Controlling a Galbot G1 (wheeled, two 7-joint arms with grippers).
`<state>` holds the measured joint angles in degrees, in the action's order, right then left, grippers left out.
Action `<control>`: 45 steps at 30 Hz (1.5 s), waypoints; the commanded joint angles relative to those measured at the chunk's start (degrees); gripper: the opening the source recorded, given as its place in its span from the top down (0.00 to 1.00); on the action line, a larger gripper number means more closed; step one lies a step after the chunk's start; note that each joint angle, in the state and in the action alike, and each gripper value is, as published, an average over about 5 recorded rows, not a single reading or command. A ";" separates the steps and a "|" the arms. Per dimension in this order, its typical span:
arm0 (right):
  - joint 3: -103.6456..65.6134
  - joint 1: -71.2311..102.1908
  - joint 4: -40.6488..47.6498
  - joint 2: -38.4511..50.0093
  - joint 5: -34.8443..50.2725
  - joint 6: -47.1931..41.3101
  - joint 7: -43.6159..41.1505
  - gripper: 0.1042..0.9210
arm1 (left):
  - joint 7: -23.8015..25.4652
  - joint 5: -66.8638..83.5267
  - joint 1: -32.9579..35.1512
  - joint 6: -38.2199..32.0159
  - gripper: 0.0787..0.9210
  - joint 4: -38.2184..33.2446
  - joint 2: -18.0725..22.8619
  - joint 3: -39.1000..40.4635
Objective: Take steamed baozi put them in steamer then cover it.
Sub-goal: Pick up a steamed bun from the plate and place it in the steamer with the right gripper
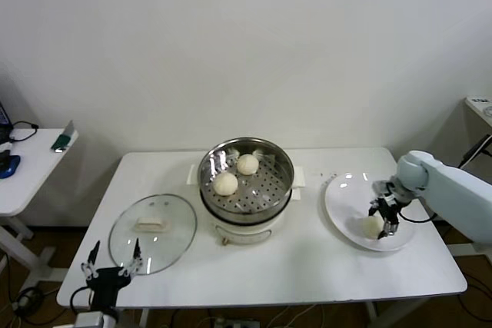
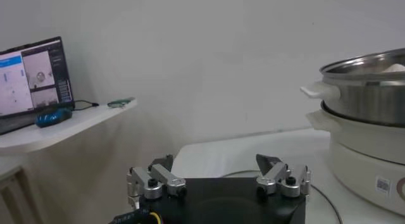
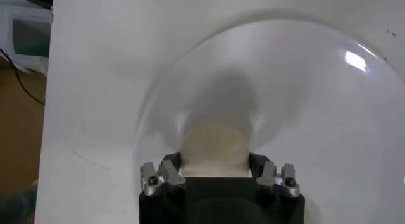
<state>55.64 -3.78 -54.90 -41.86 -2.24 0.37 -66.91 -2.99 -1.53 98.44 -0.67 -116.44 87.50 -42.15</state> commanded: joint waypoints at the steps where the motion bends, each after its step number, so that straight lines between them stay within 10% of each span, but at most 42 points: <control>1: 7.04 -11.77 -0.26 -2.05 0.77 8.30 -2.02 0.29 | 0.02 -0.03 -0.10 0.10 0.12 -0.05 -0.18 0.06; 14: 21.94 -40.12 -5.15 -15.25 1.14 32.60 -5.44 0.28 | 0.10 -0.16 -0.20 0.02 0.12 0.66 0.03 0.55; 45: 19.38 -25.15 -13.01 -38.43 -5.86 38.08 -4.55 0.26 | 0.38 1.51 -1.19 -0.31 0.12 3.27 -0.96 0.70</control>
<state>74.73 -33.46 -67.96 -74.18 -5.83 36.65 -71.84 -2.63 -0.49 97.71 -1.05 -114.21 86.83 -41.41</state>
